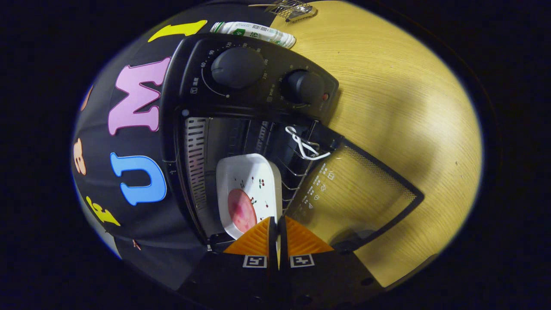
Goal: Open the toaster oven, put the food inside, and close the toaster oven door.
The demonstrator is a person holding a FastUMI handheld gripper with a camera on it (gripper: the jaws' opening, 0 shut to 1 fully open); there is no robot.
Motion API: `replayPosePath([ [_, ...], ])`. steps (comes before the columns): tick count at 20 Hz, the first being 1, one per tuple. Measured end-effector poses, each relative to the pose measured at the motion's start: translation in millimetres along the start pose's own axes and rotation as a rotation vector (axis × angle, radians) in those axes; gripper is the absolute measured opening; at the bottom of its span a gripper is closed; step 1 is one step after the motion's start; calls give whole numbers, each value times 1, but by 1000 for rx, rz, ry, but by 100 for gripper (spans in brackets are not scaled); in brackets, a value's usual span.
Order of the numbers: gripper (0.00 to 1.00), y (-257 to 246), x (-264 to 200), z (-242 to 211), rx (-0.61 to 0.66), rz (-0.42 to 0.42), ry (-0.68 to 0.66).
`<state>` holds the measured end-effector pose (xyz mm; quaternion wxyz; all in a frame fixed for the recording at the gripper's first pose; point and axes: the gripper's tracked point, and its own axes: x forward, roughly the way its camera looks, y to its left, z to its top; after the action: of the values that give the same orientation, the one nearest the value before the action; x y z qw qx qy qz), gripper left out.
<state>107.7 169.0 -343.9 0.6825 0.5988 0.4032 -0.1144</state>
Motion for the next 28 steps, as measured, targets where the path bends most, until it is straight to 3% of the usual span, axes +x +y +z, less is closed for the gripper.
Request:
replayPosePath([
  [7, 5, 13, 26, 13, 35, -16, -76],
  [10, 16, 25, 19, 8, 16, 32, -84],
  [12, 41, 29, 4, -6, -34, 51, -59],
  [15, 88, 25, -28, -32, -182, 46, -30],
  [16, 95, 23, -38, -40, -238, 43, -19],
  [24, 98, -9, -93, -63, -717, -25, -31],
  [28, 98, -46, -105, -46, -967, -174, -90],
])
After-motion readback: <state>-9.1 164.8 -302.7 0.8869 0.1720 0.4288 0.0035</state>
